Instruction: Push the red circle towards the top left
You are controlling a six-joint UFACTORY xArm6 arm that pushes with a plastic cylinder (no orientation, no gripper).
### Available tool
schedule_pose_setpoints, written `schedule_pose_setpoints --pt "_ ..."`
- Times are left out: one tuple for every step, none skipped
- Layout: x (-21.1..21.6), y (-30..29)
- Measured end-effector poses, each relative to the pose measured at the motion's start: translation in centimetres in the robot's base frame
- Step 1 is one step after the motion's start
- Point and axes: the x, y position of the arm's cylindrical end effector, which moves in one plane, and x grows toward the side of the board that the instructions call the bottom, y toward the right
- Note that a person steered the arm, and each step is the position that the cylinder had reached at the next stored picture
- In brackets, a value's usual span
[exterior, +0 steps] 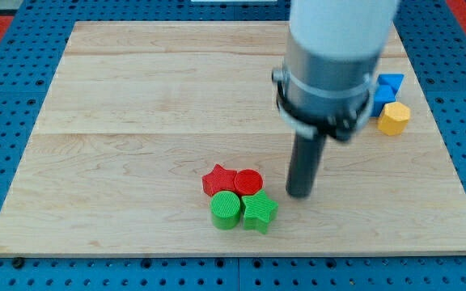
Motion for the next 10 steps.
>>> schedule_pose_setpoints --pt "2.4 0.0" --pt "2.4 -3.5" --pt "1.6 -5.5" --pt "-1.9 -5.5" --pt "-4.2 -6.3" --pt "-6.7 -7.4" --pt "-11.3 -7.7" --pt "-14.3 -9.1" --pt "-17.7 -11.8" --pt "-21.6 -14.4"
